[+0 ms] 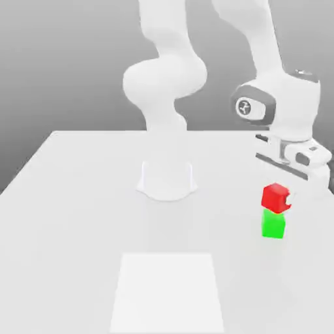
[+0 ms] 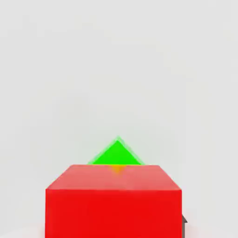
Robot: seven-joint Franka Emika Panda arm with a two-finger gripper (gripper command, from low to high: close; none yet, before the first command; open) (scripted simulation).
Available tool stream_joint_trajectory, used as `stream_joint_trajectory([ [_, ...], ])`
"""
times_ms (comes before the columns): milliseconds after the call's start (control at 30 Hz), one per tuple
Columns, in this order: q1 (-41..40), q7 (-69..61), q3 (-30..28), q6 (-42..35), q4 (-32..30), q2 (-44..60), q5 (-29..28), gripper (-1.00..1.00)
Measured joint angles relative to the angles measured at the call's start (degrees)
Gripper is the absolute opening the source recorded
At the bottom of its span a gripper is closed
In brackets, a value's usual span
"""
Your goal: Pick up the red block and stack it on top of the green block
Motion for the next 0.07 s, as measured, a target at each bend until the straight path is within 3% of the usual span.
stream_joint_trajectory([
  [67, -0.55, 0.00, 0.00, 0.00, 0.00, 0.00, 0.00, 1.00],
])
